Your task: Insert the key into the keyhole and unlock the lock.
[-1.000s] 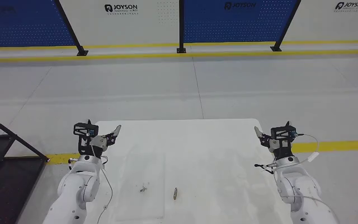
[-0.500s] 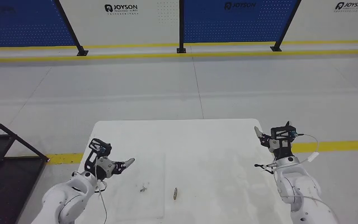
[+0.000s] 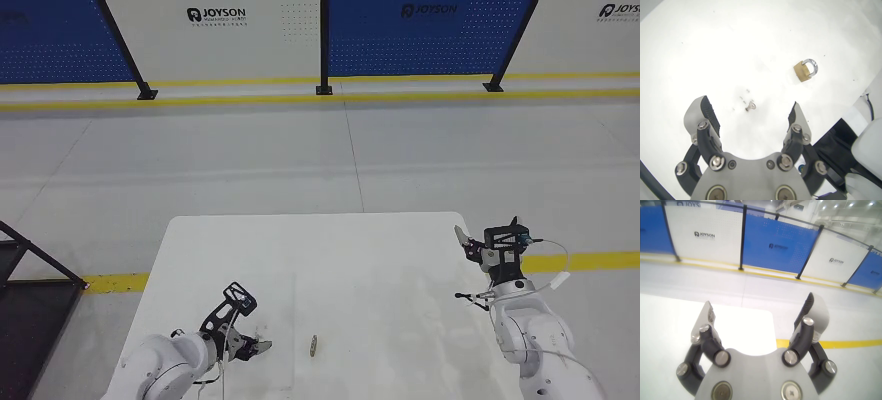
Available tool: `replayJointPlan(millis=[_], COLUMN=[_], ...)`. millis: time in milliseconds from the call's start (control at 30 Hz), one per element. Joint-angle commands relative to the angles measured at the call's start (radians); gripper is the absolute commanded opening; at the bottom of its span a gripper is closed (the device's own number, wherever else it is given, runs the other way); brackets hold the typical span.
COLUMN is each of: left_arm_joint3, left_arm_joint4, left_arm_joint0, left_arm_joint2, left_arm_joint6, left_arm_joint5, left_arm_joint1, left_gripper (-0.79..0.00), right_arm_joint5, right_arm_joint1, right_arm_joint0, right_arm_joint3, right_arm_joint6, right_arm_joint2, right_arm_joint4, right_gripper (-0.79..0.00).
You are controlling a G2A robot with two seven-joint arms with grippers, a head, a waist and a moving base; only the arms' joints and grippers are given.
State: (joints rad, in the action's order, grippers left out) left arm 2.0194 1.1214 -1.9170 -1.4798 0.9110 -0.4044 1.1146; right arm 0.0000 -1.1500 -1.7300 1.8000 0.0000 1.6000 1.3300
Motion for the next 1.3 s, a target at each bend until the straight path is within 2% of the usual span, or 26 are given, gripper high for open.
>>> replayJointPlan(millis=[0,133,233,567,767,833,933,967,1033,1067,1267], left_arm_joint3=[-0.032,-0.076,-0.098,-0.122,-0.116,-0.123,-0.130,-0.131,-0.132,-0.132,-0.127], left_arm_joint4=[-0.003,0.030,0.042,0.112,0.137,0.133,0.135,0.136,0.138,0.141,0.140], left_arm_joint0=[0.026,0.067,0.089,0.116,0.102,0.100,0.102,0.102,0.101,0.100,0.096], left_arm_joint2=[0.037,0.099,0.132,0.176,0.174,0.177,0.178,0.178,0.180,0.180,0.175], left_arm_joint6=[0.036,0.060,0.071,0.072,0.063,0.062,0.059,0.056,0.053,0.051,0.037], left_arm_joint5=[0.048,0.119,0.148,0.202,0.211,0.211,0.210,0.211,0.212,0.214,0.235], left_arm_joint1=[0.003,0.009,0.011,0.011,0.007,0.006,0.005,0.005,0.004,0.004,0.002], left_gripper=[-0.123,-0.237,-0.376,-0.416,-0.425,-0.483,-0.496,-0.551,-0.579,-0.674,-0.785], right_arm_joint5=[0.000,0.000,0.000,0.000,0.000,0.000,0.000,0.000,0.000,0.000,0.000], right_arm_joint1=[0.000,0.000,0.000,0.000,0.000,0.000,0.000,0.000,0.000,0.000,0.000], right_arm_joint0=[0.000,0.000,0.000,0.000,0.000,0.000,0.000,0.000,0.000,0.000,0.000], right_arm_joint3=[0.000,0.000,0.000,0.000,0.000,0.000,0.000,0.000,0.000,0.000,0.000], right_arm_joint6=[0.000,0.000,0.000,0.000,0.000,0.000,0.000,0.000,0.000,0.000,0.000], right_arm_joint2=[0.000,0.000,0.000,0.000,0.000,0.000,0.000,0.000,0.000,0.000,0.000], right_arm_joint4=[0.000,0.000,0.000,0.000,0.000,0.000,0.000,0.000,0.000,0.000,0.000], right_gripper=[0.000,0.000,0.000,0.000,0.000,0.000,0.000,0.000,0.000,0.000,0.000])
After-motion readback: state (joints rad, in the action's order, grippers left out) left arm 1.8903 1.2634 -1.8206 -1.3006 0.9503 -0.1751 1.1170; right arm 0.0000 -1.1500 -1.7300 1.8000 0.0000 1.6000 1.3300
